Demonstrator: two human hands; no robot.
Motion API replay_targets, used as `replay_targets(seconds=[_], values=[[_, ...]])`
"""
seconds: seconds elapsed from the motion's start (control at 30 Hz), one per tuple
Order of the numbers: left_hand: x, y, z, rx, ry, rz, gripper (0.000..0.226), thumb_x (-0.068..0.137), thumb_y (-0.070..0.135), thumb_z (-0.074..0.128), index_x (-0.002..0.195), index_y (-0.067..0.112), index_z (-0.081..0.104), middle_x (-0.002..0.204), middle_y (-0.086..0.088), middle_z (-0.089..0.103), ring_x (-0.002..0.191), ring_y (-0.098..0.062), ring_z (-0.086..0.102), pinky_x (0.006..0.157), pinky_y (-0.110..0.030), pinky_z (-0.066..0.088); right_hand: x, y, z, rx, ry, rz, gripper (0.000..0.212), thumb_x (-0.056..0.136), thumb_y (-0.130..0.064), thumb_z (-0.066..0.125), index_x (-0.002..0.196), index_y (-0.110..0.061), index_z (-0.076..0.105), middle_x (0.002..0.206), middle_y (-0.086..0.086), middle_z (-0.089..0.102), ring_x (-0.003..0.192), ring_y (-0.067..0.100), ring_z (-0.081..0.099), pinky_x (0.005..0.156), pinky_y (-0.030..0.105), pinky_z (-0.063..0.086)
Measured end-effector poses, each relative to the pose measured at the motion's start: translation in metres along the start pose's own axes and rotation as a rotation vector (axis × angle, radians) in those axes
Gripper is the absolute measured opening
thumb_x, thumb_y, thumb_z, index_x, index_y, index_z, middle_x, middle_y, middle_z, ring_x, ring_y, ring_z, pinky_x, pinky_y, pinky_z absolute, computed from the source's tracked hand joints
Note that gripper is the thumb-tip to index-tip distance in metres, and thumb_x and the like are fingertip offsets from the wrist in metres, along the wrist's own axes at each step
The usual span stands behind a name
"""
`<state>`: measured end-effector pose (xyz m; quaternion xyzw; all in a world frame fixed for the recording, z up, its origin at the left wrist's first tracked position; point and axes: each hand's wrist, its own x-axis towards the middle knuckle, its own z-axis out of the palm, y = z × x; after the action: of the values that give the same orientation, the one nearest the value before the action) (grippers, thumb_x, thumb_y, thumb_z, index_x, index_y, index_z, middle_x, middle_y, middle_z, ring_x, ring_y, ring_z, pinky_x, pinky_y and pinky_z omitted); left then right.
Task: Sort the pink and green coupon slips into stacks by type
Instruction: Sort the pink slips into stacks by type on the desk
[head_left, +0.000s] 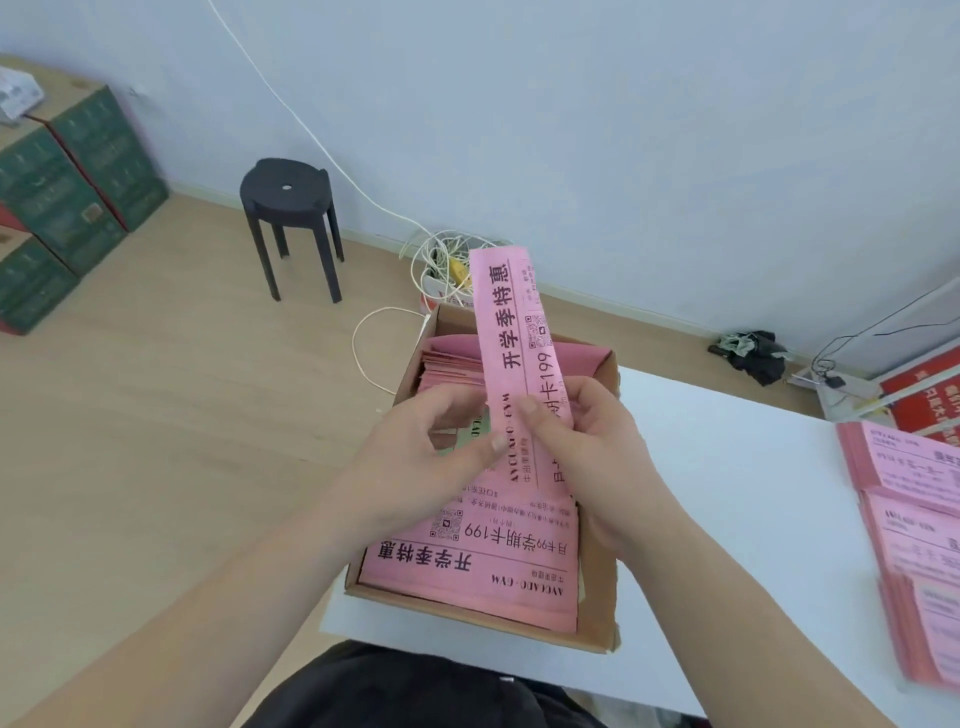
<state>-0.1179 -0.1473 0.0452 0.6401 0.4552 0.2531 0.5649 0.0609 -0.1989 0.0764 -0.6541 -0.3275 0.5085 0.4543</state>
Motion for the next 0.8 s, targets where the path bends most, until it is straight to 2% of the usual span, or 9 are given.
replay_targets(seconds=[0.07,0.17,0.23,0.3,0.37,0.4,0.5,0.57,0.8], values=[[0.001,0.013,0.0,-0.133,0.039,-0.009,0.014,0.095,0.025,0.072,0.108,0.029,0.074,0.105,0.013,0.077,0.101,-0.008,0.072,0.093,-0.04,0.059,-0.004,0.0,0.002,-0.025,-0.032,0.013,0.035,0.095,-0.031,0.073,0.125,-0.02,0.06,0.11,0.003,0.077,0.097,0.024,0.076,0.086,0.051,0.061],[0.006,0.024,-0.009,-0.076,0.081,0.024,0.009,0.1,0.016,0.064,0.098,0.022,0.071,0.095,0.004,0.079,0.091,-0.018,0.075,0.09,-0.048,0.059,-0.007,-0.001,-0.003,-0.135,0.024,-0.036,0.051,0.092,-0.048,0.072,0.135,-0.025,0.056,0.116,-0.006,0.074,0.106,0.013,0.073,0.093,0.045,0.059],[0.011,0.027,-0.02,0.073,0.011,0.062,0.015,0.103,0.016,0.058,0.096,0.025,0.069,0.096,0.003,0.077,0.09,-0.019,0.074,0.089,-0.049,0.058,-0.01,-0.012,-0.011,-0.263,0.126,-0.206,0.067,0.088,-0.045,0.078,0.145,-0.027,0.047,0.129,-0.018,0.062,0.112,-0.013,0.06,0.094,0.02,0.054],[0.016,0.031,-0.03,0.234,-0.111,0.073,0.02,0.104,0.019,0.053,0.097,0.031,0.068,0.097,-0.001,0.075,0.09,-0.025,0.07,0.085,-0.053,0.057,-0.013,-0.031,-0.022,-0.4,0.216,-0.291,0.094,0.085,-0.035,0.082,0.159,-0.025,0.025,0.147,-0.018,0.038,0.113,-0.03,0.041,0.088,-0.005,0.035],[0.02,0.038,-0.039,0.363,-0.225,0.086,0.021,0.105,0.022,0.051,0.099,0.034,0.068,0.099,-0.002,0.073,0.092,-0.025,0.067,0.085,-0.05,0.056,-0.01,-0.045,-0.037,-0.648,0.207,-0.324,0.108,0.077,-0.042,0.087,0.162,-0.029,0.02,0.16,-0.015,0.023,0.139,-0.013,0.026,0.106,0.005,0.024],[0.022,0.043,-0.041,0.411,-0.271,0.096,0.021,0.105,0.024,0.052,0.101,0.034,0.069,0.098,0.001,0.073,0.092,-0.023,0.067,0.084,-0.046,0.057,-0.009,-0.051,-0.041,-0.709,0.176,-0.298,0.105,0.075,-0.045,0.088,0.159,-0.033,0.027,0.159,-0.017,0.029,0.143,-0.005,0.027,0.11,0.015,0.026],[0.028,0.057,-0.041,0.467,-0.341,0.106,0.021,0.104,0.026,0.054,0.102,0.038,0.071,0.093,0.005,0.073,0.082,-0.015,0.065,0.075,-0.033,0.055,-0.002,-0.058,-0.047,-0.477,-0.012,-0.167,0.057,0.079,-0.03,0.089,0.13,-0.027,0.065,0.116,-0.012,0.074,0.107,0.006,0.068,0.084,0.021,0.051],[0.034,0.059,-0.038,0.453,-0.316,0.128,0.019,0.103,0.026,0.058,0.103,0.038,0.072,0.093,0.007,0.073,0.082,-0.013,0.065,0.075,-0.032,0.055,0.001,-0.051,-0.05,-0.308,-0.064,-0.148,0.03,0.083,-0.015,0.085,0.111,-0.015,0.075,0.096,0.006,0.079,0.089,0.024,0.076,0.073,0.034,0.058],[0.041,0.038,-0.032,0.381,-0.229,0.111,0.013,0.097,0.028,0.069,0.108,0.036,0.07,0.091,0.015,0.075,0.084,-0.002,0.069,0.08,-0.032,0.058,0.002,-0.011,-0.061,-0.239,0.178,-0.08,0.014,0.087,-0.014,0.081,0.098,-0.012,0.072,0.094,0.01,0.078,0.088,0.031,0.076,0.082,0.047,0.063]])
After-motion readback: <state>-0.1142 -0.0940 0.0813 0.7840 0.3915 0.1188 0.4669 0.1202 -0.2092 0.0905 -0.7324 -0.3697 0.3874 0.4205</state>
